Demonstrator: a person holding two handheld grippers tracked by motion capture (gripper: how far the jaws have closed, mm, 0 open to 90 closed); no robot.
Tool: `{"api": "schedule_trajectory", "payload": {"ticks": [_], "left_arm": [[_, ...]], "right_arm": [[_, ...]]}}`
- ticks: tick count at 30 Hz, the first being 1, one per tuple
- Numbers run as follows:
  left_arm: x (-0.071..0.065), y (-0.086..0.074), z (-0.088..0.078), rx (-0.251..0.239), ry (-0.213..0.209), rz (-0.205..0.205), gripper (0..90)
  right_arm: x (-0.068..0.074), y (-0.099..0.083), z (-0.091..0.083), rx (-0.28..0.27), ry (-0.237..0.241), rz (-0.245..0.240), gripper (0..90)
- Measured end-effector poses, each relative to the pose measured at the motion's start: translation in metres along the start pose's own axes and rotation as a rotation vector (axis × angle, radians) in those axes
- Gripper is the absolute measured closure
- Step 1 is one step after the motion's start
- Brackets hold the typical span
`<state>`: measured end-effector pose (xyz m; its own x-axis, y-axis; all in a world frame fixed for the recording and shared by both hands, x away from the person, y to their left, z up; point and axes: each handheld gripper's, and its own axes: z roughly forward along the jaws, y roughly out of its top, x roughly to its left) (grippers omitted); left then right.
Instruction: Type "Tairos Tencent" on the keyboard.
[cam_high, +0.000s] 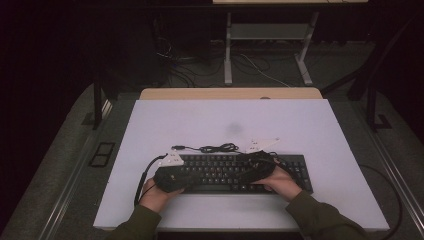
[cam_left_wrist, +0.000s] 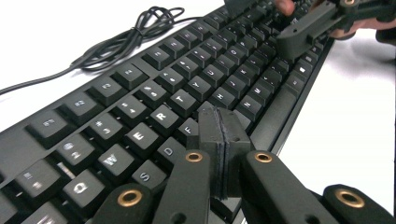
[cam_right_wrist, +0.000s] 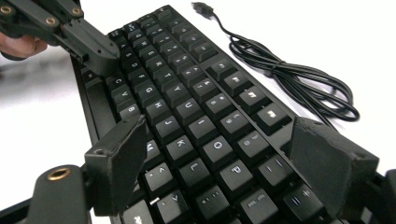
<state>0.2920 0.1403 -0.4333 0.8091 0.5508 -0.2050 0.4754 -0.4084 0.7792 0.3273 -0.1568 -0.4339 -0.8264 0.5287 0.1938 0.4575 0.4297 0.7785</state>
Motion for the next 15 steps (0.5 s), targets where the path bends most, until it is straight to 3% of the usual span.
{"api": "schedule_trajectory", "payload": {"ticks": [8, 15], "left_arm": [[0.0018, 0.0014, 0.0045, 0.025, -0.010, 0.008, 88.8], [0.0016, 0.0005, 0.0064, 0.051, -0.010, 0.019, 88.8]], "right_arm": [[-0.0030, -0.0044, -0.0064, -0.020, -0.029, 0.017, 19.2], [-0.0041, -0.0049, -0.0070, -0.023, -0.026, 0.017, 19.0]]}}
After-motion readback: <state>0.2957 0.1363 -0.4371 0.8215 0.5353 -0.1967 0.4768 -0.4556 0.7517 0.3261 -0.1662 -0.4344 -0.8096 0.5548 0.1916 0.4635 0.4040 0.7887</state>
